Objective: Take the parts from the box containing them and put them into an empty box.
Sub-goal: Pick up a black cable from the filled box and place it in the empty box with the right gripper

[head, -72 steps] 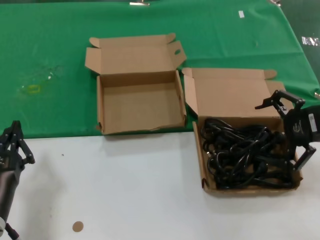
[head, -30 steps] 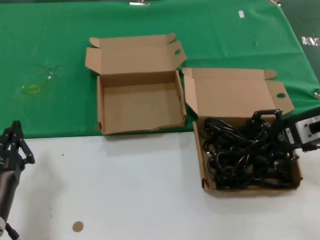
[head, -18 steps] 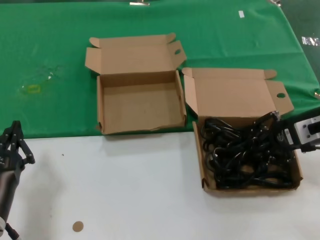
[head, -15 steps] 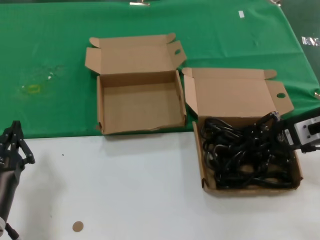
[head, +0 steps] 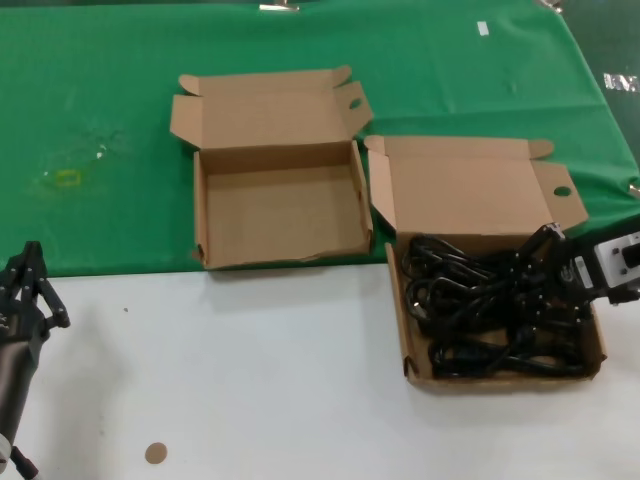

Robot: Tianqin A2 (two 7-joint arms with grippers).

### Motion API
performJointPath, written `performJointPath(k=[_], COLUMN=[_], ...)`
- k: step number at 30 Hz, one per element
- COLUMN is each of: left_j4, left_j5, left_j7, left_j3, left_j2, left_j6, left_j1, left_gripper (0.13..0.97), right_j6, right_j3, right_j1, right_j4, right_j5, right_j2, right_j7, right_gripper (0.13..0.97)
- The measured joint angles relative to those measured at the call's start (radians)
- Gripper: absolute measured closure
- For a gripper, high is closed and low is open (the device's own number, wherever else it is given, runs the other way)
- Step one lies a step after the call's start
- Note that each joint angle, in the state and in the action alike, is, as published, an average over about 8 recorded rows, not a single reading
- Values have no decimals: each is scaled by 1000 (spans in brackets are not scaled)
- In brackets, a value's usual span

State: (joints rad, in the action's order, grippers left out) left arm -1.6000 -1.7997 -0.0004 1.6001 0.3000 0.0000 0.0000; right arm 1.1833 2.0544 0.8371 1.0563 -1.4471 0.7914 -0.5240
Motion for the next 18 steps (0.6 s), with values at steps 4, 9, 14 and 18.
performJointPath(k=[4,9,14,18], left_j4=[0,0,0,0], left_j5=[0,0,0,0], left_j7=[0,0,0,0], left_j3=[0,0,0,0], left_j2=[0,0,0,0], left_j6=[0,0,0,0], left_j1=[0,0,0,0], left_gripper=[945,945,945,945], right_j6=[9,17,25,31], right_j3=[-2,-6,-10,-14], right_j1=[-2,0,7,18], right_j4=[22,45,67,86], right_j5=[-1,-2,-2,-2], right_j2=[10,20,29,34], right_j7=[22,45,68,89], right_gripper=[849,851,852,852])
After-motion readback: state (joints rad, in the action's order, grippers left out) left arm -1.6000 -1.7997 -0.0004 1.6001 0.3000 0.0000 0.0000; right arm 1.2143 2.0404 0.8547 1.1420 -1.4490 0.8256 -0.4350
